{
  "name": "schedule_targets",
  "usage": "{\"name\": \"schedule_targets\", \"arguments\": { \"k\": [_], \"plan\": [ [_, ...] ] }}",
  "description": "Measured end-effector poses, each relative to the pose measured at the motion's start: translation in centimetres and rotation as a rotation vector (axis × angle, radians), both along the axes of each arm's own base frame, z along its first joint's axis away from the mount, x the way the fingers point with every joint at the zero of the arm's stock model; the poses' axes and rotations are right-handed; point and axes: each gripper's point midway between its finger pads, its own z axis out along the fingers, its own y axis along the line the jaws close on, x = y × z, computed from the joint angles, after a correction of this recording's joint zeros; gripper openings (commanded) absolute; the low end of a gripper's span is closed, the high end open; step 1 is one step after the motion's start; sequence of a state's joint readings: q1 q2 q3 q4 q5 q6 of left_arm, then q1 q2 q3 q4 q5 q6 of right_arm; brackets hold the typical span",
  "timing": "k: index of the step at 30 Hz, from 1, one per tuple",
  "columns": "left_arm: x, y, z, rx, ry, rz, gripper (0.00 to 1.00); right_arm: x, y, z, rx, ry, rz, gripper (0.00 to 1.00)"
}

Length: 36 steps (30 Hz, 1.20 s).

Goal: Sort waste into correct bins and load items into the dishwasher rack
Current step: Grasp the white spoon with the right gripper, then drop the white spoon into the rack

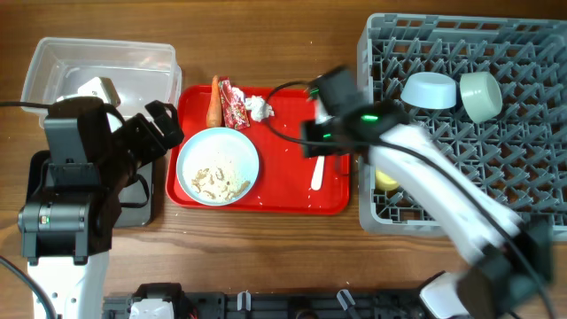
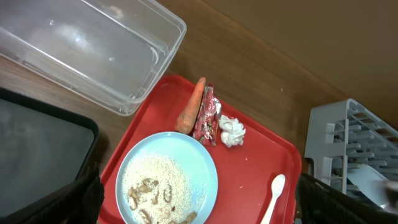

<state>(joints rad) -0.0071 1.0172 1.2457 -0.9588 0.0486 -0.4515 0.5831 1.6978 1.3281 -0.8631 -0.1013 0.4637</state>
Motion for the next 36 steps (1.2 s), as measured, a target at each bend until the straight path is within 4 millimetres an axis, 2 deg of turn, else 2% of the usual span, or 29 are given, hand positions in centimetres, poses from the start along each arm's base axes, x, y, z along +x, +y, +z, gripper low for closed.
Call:
{"name": "schedule_targets", "arguments": {
  "k": [2, 3, 5, 7, 8, 10, 12, 13, 20, 22, 24, 25, 27, 29, 31, 33, 36],
  "plan": [
    [0.0, 0.0, 0.0, 0.0, 0.0, 0.0, 1.0, -0.1, 0.1, -5.2, -0.044, 0.125, -0.095, 0.54],
    [0.0, 0.0, 0.0, 0.0, 0.0, 0.0, 1.0, 0.1, -0.3, -6.9, -0.058, 0.164, -0.142, 0.54],
    [0.0, 0.0, 0.0, 0.0, 0.0, 0.0, 1.0, 0.5, -1.3, -9.3, -0.077, 0.221, -0.216, 0.54],
    [0.0, 0.0, 0.0, 0.0, 0.0, 0.0, 1.0, 0.7, -2.4, -10.7, -0.084, 0.27, -0.268, 0.54],
    [0.0, 0.0, 0.0, 0.0, 0.0, 0.0, 1.0, 1.0, -2.8, -10.8, -0.07, 0.283, -0.29, 0.51],
    [0.0, 0.0, 0.0, 0.0, -0.001, 0.0, 1.0, 1.6, -3.6, -10.8, -0.052, 0.29, -0.334, 0.35],
    [0.0, 0.0, 0.0, 0.0, -0.001, 0.0, 1.0, 1.9, -3.8, -10.8, -0.044, 0.289, -0.351, 0.09],
    [0.0, 0.0, 0.0, 0.0, 0.0, 0.0, 1.0, 1.9, -3.8, -10.8, -0.042, 0.289, -0.353, 0.05],
    [0.0, 0.0, 0.0, 0.0, -0.001, 0.0, 1.0, 2.3, -3.4, -10.4, -0.034, 0.267, -0.296, 0.04],
    [0.0, 0.0, 0.0, 0.0, 0.0, 0.0, 1.0, 2.9, -3.1, -9.2, -0.019, 0.232, -0.266, 0.05],
    [0.0, 0.0, 0.0, 0.0, 0.0, 0.0, 1.0, 3.8, -3.0, -6.6, 0.002, 0.155, -0.238, 0.04],
    [0.0, 0.0, 0.0, 0.0, -0.001, 0.0, 1.0, 4.8, -3.1, -3.2, 0.022, 0.051, -0.217, 0.05],
    [0.0, 0.0, 0.0, 0.0, -0.001, 0.0, 1.0, 6.0, -4.3, 2.2, 0.014, -0.125, -0.211, 0.05],
    [0.0, 0.0, 0.0, 0.0, -0.001, 0.0, 1.0, 6.5, -6.1, 6.2, -0.022, -0.261, -0.216, 0.05],
    [0.0, 0.0, 0.0, 0.0, -0.001, 0.0, 1.0, 7.4, -9.3, 9.9, -0.109, -0.399, -0.252, 0.05],
    [0.0, 0.0, 0.0, 0.0, -0.001, 0.0, 1.0, 8.5, -13.1, 11.0, -0.226, -0.465, -0.301, 0.04],
    [0.0, 0.0, 0.0, 0.0, 0.0, 0.0, 1.0, 10.3, -17.0, 10.0, -0.325, -0.469, -0.344, 0.04]
  ]
}}
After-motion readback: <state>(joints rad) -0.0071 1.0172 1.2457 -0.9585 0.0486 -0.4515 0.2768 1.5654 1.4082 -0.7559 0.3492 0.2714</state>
